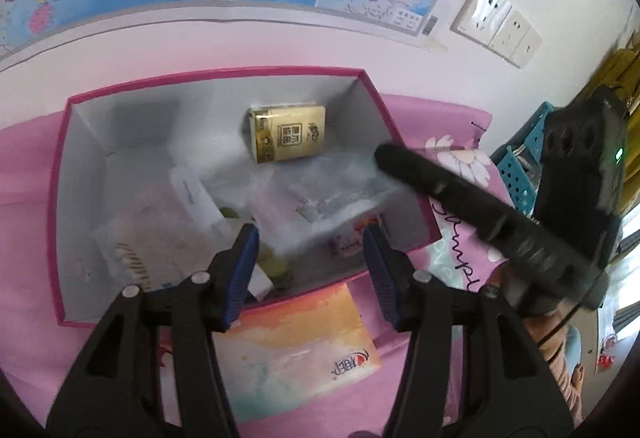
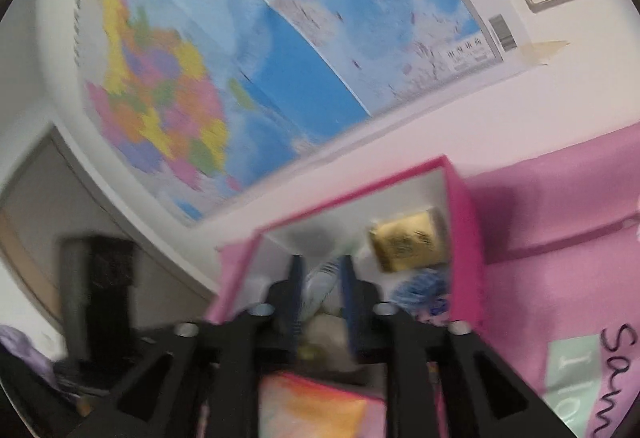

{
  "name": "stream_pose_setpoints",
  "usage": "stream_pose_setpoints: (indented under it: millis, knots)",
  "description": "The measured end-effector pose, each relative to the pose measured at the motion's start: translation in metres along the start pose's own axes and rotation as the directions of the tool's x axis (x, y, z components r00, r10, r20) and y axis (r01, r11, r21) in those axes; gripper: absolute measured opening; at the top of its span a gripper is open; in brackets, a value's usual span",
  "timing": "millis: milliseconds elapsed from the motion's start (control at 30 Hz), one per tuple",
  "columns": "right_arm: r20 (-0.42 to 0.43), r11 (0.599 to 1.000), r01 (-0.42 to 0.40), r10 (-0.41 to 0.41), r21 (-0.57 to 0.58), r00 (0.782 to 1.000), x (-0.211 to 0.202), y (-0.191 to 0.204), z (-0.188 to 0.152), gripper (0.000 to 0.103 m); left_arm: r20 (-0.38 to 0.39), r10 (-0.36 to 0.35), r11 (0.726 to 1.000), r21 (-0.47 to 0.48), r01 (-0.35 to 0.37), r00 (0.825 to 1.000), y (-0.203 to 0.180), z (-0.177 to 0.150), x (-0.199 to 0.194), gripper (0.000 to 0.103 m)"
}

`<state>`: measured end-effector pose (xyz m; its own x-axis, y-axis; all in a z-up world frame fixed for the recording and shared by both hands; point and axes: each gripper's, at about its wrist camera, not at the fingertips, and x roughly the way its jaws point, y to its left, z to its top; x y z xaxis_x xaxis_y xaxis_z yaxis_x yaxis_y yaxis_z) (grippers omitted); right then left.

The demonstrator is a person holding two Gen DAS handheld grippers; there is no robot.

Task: Organize soft objects
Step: 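Lift the clear packet over the pink box and release it with the right tool, then move the left tool to the beige plush bunny and grasp it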

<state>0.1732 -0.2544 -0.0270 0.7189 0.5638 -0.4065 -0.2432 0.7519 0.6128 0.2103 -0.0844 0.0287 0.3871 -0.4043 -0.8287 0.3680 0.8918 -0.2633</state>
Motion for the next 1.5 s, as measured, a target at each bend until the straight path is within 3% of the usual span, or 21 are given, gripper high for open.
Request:
stream_pose_setpoints:
  millis: [100,233,400,500,733,833,933,1000,1133,1333,1400,1500]
  knots:
    - [-0.036,0.993,0.091,-0.094,-0.076,0.995,0.007,0.007,-0.007,0.038,0.050,0.023,0.999,0.023,-0.024,0.998,-0.004,-0.004,-0.012,0.056]
    - [-0.031,0.982,0.131,-0.136,-0.135,0.990,-0.002,0.015,-0.016,0.040,0.085,0.018,0.999,0.049,-0.022,0.996,-0.002,-0.007,-0.031,0.056]
    - [-0.040,0.982,0.058,-0.066,-0.178,0.997,-0.030,0.032,-0.031,0.041,0.166,-0.044,0.993,0.120,0.024,0.985,-0.010,-0.029,-0.070,0.056]
    - [-0.073,0.975,0.008,-0.024,-0.222,0.997,-0.046,0.049,-0.044,0.047,0.190,-0.078,0.988,0.144,0.051,0.979,-0.011,-0.046,-0.094,0.056]
    - [-0.205,0.966,-0.123,0.076,-0.229,0.976,-0.071,0.074,-0.086,0.051,0.167,-0.088,0.991,0.115,0.069,0.982,0.013,-0.098,-0.117,0.056]
    - [-0.280,0.959,-0.183,0.119,-0.217,0.953,-0.068,0.083,-0.107,0.051,0.145,-0.065,0.996,0.071,0.056,0.987,0.033,-0.126,-0.118,0.056]
    - [-0.375,0.945,-0.255,0.164,-0.205,0.912,-0.058,0.099,-0.133,0.052,0.132,-0.038,0.999,0.028,0.034,0.991,0.051,-0.151,-0.118,0.056]
    - [-0.454,0.938,-0.303,0.198,-0.170,0.868,-0.045,0.109,-0.153,0.053,0.118,0.021,1.000,0.012,-0.022,0.993,0.060,-0.166,-0.117,0.056]
    - [-0.575,0.927,-0.360,0.236,-0.109,0.783,-0.018,0.123,-0.194,0.053,0.077,0.041,0.998,-0.046,-0.038,0.996,0.078,-0.191,-0.110,0.056]
    - [-0.680,0.930,-0.366,0.243,-0.040,0.692,0.013,0.136,-0.239,0.053,0.051,0.048,0.991,-0.127,-0.041,0.998,0.100,-0.214,-0.107,0.056]
    - [-0.690,0.940,-0.340,0.234,-0.020,0.685,0.020,0.135,-0.245,0.053,0.046,0.040,0.989,-0.142,-0.033,0.998,0.103,-0.219,-0.106,0.056]
    - [-0.663,0.947,-0.320,0.256,0.027,0.703,0.025,0.130,-0.242,0.053,0.031,0.033,0.988,-0.151,-0.028,0.999,0.108,-0.227,-0.102,0.056]
